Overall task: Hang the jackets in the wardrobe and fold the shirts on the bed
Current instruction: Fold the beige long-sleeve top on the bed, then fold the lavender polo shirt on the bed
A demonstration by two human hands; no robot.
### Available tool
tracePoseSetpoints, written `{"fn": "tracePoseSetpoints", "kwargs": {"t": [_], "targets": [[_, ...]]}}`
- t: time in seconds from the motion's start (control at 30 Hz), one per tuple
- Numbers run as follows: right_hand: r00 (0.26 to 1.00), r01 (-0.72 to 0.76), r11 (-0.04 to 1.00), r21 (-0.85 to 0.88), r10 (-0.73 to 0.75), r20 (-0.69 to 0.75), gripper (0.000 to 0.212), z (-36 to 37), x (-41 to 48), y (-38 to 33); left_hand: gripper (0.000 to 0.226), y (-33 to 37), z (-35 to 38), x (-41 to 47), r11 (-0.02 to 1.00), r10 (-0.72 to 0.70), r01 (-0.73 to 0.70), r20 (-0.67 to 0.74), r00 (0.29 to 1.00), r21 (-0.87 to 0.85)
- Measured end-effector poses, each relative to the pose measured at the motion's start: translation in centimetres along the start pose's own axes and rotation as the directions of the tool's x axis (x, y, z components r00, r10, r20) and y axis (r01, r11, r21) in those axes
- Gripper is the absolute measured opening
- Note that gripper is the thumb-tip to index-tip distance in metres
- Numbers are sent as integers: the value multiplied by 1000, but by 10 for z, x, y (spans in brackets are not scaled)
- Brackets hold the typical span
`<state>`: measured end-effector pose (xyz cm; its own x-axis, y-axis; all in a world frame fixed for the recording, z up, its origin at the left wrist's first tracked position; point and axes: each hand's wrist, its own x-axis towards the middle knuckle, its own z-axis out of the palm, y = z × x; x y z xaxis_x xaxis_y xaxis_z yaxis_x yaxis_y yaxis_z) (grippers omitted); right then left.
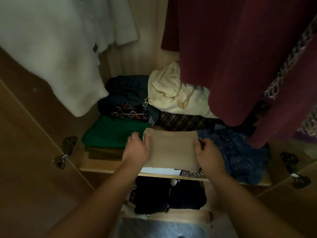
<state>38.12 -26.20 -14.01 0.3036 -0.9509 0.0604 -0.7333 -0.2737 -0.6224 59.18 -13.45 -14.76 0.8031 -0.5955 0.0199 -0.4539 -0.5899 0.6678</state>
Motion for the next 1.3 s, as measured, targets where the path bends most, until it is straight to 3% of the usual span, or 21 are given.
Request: {"fn": "tracePoseSetpoints", "kwargs": {"t": [0.07,0.1,0.13,0.2,0.27,0.33,0.43,0.57,0.73,0.83,0.93,1.0,1.17,1.3], "targets": [[966,190,977,-100,-204,-160,25,-8,-9,-9,55,3,-6,-10,955,284,-267,-134,949,132],[919,309,938,-155,-337,-206,27,-8,-14,-15,58,6,-7,-14,895,431,-408,-112,895,183],[869,416,887,-199,-452,-199,34,-5,-18,-20,61,10,-6,-17,830,530,-510,-38,847,225],[810,543,793,-276,-582,-79,47,11,-20,-24,65,14,4,-22,741,581,-594,144,801,312],[842,529,764,-368,-528,113,60,30,-20,-23,72,9,18,-24,709,521,-593,284,805,381],[888,461,780,-424,-406,218,70,44,-17,-19,72,1,30,-21,712,470,-574,332,818,405],[914,400,810,-429,-316,255,79,47,-12,-22,61,0,34,-12,727,453,-562,339,825,395],[905,402,839,-366,-304,297,86,37,-11,-23,59,7,27,-13,722,450,-576,371,812,383],[935,343,912,-225,-308,177,59,-9,-54,-22,57,18,-6,-30,731,464,-596,399,791,331],[958,283,941,-188,-285,18,56,-50,-104,-8,59,31,-32,-62,734,499,-619,396,771,279],[978,199,960,-200,-206,-19,57,-92,-167,15,60,47,-48,-117,723,531,-647,405,744,243],[985,145,960,-240,-163,-55,57,-119,-215,37,61,57,-44,-165,671,575,-708,448,685,221],[982,-63,936,-347,-4,-190,57,-172,-339,116,62,83,-2,-300,479,688,-872,574,444,101],[927,-283,895,-346,163,-337,59,-218,-466,177,62,101,30,-423,375,718,-926,648,255,-52]]}}
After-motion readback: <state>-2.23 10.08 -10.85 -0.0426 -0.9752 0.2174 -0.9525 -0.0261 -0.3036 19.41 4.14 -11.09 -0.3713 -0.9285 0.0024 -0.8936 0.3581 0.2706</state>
